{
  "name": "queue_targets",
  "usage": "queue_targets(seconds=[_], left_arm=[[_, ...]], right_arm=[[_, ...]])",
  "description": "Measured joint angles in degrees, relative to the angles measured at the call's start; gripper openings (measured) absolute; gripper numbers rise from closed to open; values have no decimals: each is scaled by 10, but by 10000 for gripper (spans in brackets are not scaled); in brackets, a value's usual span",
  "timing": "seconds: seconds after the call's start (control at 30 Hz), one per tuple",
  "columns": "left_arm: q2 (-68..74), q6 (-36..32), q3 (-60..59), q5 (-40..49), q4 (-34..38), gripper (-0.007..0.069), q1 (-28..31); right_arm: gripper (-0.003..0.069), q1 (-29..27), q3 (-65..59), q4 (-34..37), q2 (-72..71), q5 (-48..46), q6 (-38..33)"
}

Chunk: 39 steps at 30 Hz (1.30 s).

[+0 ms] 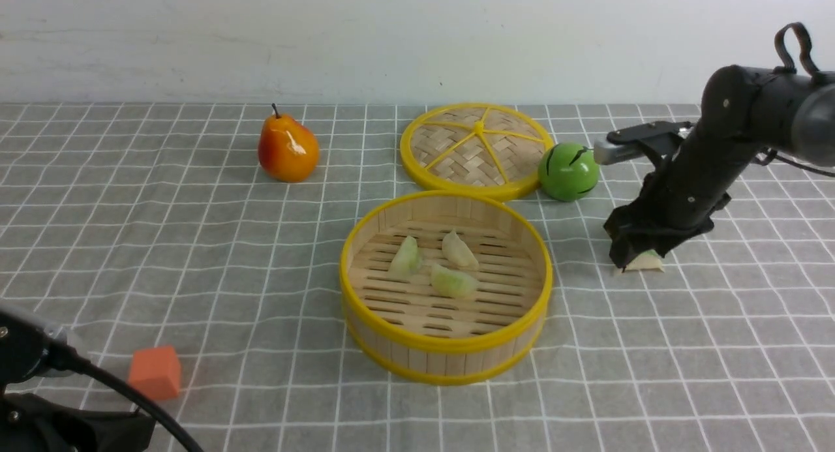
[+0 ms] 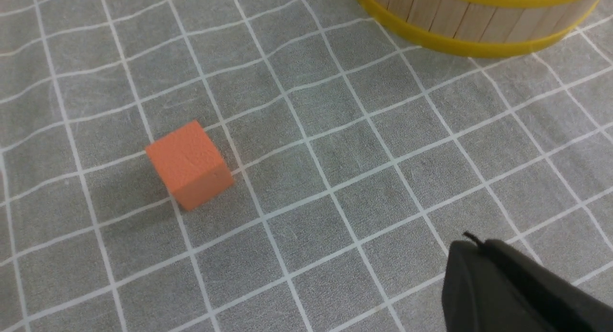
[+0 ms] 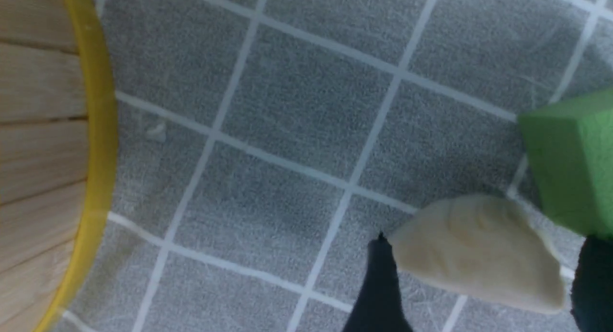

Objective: Put the dumplings into the steamer on the table with the grey tablecloth.
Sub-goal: 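Reach for and grasp a dumpling lying on the table beside the steamer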

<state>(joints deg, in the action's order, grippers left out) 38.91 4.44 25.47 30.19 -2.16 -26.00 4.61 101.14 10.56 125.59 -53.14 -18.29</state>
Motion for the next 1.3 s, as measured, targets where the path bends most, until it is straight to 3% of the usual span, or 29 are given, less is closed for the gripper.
queue_targets(seconds=[0.2, 0.4, 0.47, 0.5, 0.6, 0.63, 0.73, 0.9, 1.13, 1.3], left_arm=[[0, 0, 0, -1, -1, -14, 0], [0, 0, 0, -1, -3, -13, 0], [0, 0, 0, -1, -3, -13, 0], [0, 0, 0, -1, -3, -12, 0], [0, 0, 0, -1, -3, -10, 0], [0, 0, 0, -1, -3, -10, 0], [0, 0, 0, -1, -3, -6, 0], [0, 0, 0, -1, -3, -3, 0], [0, 0, 0, -1, -3, 1, 0], [0, 0, 0, -1, -3, 3, 0]], right_arm=[[448, 0, 2, -2, 18, -15, 36], [442, 0, 1, -1, 8, -52, 53], [404, 0, 1, -1, -2, -66, 53], [367, 0, 1, -1, -6, -70, 53], [90, 0, 1, 2, -29, -83, 53], [37, 0, 1, 7, -39, -85, 53], [-13, 10, 1, 34, -77, -86, 43], [-13, 44, 2, 70, -121, -70, -11], [58, 38, 2, 20, -90, -76, -52], [319, 17, 2, -7, -35, -83, -50]])
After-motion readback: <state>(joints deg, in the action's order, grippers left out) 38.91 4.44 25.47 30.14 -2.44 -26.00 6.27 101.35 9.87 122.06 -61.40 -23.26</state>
